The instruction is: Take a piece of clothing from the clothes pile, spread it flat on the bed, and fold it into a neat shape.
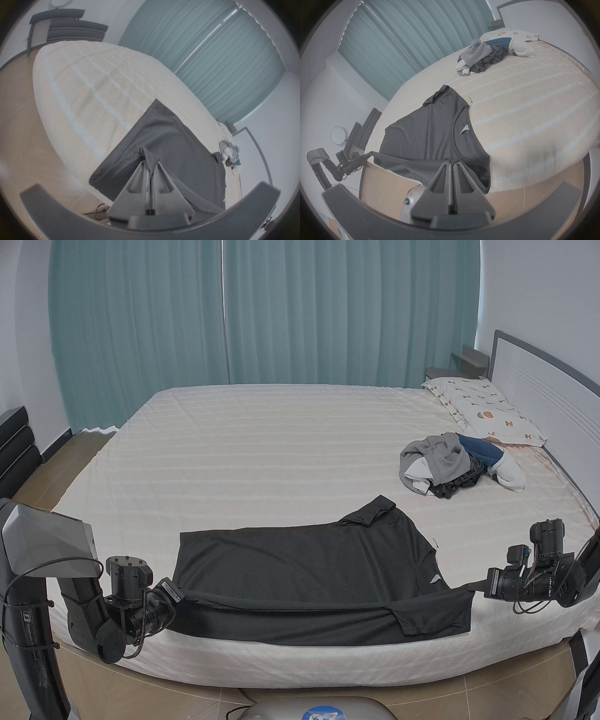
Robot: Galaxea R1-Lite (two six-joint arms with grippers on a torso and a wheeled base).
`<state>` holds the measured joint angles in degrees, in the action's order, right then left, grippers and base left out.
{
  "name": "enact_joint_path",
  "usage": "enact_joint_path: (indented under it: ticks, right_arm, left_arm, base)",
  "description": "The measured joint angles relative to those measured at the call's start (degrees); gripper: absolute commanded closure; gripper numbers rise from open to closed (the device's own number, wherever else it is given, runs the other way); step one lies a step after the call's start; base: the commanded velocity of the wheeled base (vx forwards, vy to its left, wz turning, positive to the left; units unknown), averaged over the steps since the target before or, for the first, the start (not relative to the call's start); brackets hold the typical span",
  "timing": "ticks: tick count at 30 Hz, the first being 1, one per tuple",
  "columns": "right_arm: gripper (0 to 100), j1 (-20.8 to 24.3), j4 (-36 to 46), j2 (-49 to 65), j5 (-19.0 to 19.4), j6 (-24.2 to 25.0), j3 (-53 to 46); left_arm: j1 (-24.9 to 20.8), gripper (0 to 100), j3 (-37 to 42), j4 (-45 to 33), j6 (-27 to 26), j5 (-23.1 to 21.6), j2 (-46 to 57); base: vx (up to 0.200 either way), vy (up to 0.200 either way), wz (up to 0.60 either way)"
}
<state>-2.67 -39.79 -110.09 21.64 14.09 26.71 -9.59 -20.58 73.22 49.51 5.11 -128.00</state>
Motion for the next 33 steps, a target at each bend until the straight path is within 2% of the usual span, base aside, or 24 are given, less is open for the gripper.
enact_joint_path:
  ticks: [6,13,19,22,28,33]
  right_arm:
    - [100,0.48,-5.23,-5.25,-0.29,1.91,3.35]
    - [100,1.35,-15.03,-9.62,-1.8,6.62,4.07]
    - [100,1.35,-17.66,-8.92,-1.96,9.0,1.37]
    - [100,1.16,-18.15,-6.69,-1.52,9.52,-0.94]
    - [100,0.99,-18.43,-1.68,-0.71,9.58,-6.21]
    - [100,0.85,-18.48,2.54,0.09,9.47,-10.62]
  left_arm:
    - [0.15,100,-3.25,0.0,3.51,0.72,-1.71]
    - [0.67,100,-3.89,0.13,4.04,2.22,-2.23]
    - [1.91,100,-1.72,0.07,3.91,1.89,0.28]
    - [2.38,100,0.96,0.09,2.72,0.74,3.13]
    - [2.62,100,7.33,0.33,-4.13,-1.37,8.0]
    - [2.49,100,9.95,0.11,-6.07,-1.69,9.64]
  base:
    - [0.0,0.0,0.0]
    - [0.0,0.0,0.0]
    - [0.0,0.0,0.0]
    - [0.0,0.0,0.0]
    - [0.0,0.0,0.0]
    - [0.0,0.0,0.0]
